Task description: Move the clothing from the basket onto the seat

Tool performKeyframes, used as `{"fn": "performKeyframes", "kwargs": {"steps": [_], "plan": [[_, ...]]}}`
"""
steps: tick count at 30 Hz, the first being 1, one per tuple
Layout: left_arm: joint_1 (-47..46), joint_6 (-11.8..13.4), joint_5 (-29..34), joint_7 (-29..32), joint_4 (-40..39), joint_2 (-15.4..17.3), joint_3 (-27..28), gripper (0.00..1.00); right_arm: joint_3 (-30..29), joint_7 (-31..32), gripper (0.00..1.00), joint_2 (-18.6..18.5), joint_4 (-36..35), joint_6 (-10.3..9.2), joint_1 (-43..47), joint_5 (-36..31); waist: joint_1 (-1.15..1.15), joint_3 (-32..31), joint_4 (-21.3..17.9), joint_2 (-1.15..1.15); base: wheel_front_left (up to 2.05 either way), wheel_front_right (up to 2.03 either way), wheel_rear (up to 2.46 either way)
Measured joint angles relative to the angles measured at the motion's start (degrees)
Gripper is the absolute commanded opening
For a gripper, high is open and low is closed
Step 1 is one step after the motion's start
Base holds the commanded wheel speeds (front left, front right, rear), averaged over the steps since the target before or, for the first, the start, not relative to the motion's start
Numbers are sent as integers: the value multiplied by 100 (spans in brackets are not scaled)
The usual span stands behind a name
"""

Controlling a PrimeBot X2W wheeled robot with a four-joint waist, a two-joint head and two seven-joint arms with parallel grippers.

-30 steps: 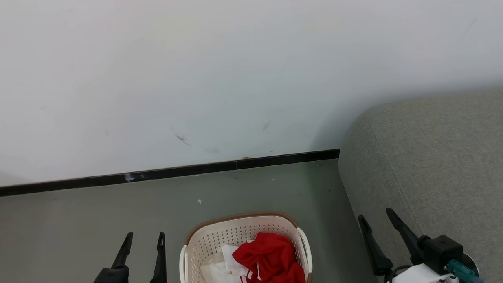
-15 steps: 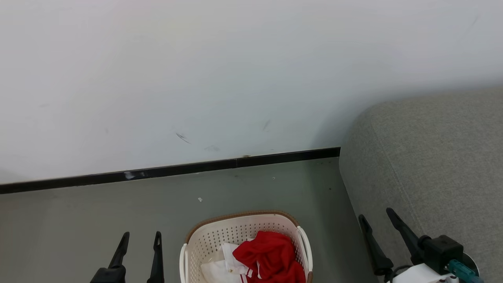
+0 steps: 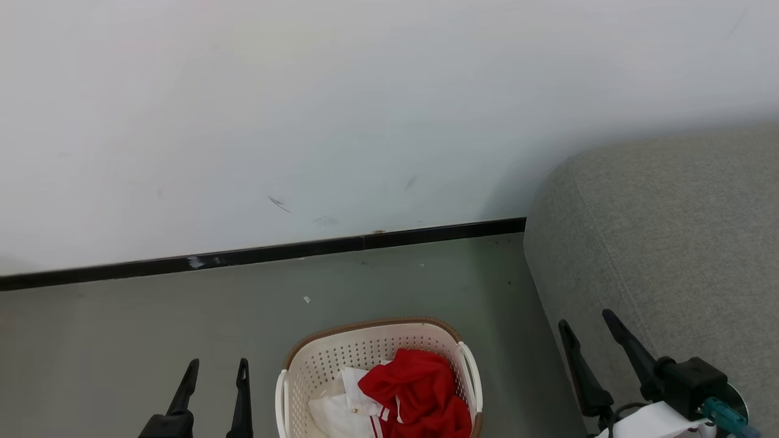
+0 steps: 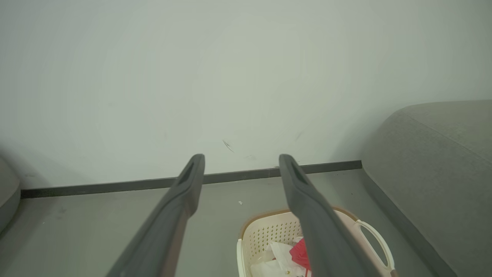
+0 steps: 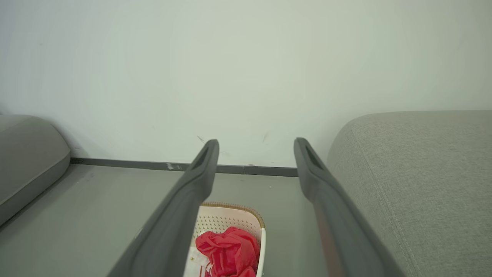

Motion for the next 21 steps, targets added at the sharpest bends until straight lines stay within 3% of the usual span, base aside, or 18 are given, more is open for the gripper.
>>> {"fn": "performKeyframes", "kwargs": {"steps": [21], "plan": [[-494, -162, 253, 9, 199, 123, -260, 100, -256, 0, 100, 8, -554, 0, 126, -16, -1, 615, -129, 0, 0, 0, 0]]}}
